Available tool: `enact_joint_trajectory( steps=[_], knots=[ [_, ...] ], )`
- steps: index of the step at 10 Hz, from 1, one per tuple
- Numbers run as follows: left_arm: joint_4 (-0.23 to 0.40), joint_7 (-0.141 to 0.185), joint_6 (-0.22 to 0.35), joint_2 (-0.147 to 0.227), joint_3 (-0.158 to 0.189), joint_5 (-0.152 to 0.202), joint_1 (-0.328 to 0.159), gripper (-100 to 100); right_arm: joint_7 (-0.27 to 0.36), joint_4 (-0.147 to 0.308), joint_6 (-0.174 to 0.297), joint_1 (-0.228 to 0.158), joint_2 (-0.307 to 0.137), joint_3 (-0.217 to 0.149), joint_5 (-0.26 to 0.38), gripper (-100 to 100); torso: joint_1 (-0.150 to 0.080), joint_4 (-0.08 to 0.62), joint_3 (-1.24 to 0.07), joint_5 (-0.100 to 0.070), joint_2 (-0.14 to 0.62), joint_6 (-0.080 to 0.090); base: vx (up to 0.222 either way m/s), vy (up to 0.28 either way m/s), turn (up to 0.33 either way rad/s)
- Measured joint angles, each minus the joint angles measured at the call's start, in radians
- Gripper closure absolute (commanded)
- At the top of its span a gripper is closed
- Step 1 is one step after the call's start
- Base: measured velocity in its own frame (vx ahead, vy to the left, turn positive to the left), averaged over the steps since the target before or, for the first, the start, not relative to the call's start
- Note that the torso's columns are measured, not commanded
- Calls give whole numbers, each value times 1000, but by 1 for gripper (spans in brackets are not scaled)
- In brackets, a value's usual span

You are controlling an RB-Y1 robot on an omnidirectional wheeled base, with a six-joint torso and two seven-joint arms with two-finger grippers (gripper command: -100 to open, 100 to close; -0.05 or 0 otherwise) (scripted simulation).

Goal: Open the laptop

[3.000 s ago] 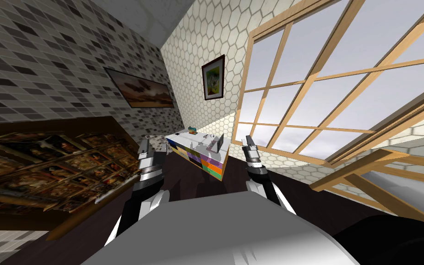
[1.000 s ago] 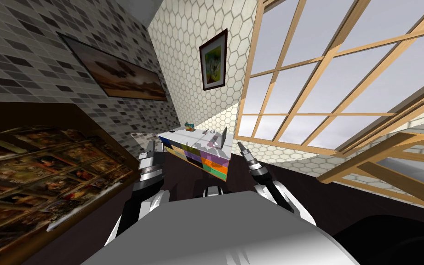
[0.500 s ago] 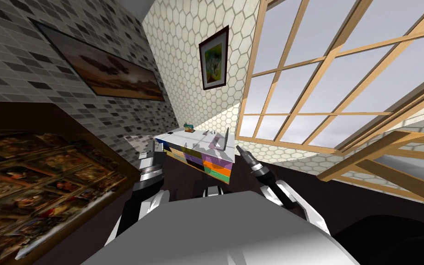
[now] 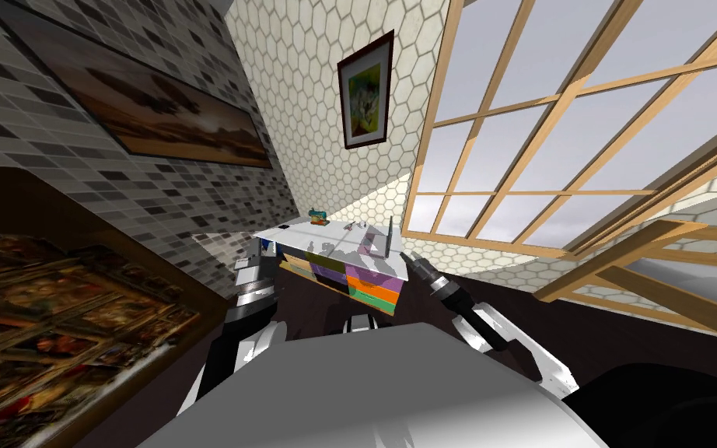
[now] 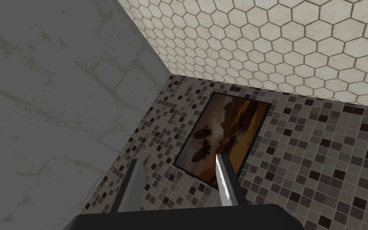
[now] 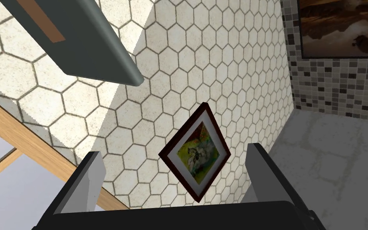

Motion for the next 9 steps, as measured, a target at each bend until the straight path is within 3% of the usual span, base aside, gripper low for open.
enact_joint_trajectory(
  steps=[1,3,6,8,9],
  knots=[
    [0,0,0,0,0,0,0,0,12,30,9,-6,-38,-9,12,-100,1,0,-1,0,-1,0,98,166,-105],
    [0,0,0,0,0,0,0,0,45,45,51,8,-111,-17,46,-100,6,-2,-3,2,-5,0,134,204,-77],
    [0,0,0,0,0,0,0,0,87,106,70,4,-187,-22,82,-100,-2,-1,-1,-1,-2,0,105,127,-72],
    [0,0,0,0,0,0,0,0,104,117,104,3,-241,-23,101,-100,0,0,0,0,0,0,77,126,-74],
    [0,0,0,0,0,0,0,0,120,129,114,20,-266,-35,115,-100,3,0,-1,1,-2,0,77,116,-64]
  ],
)
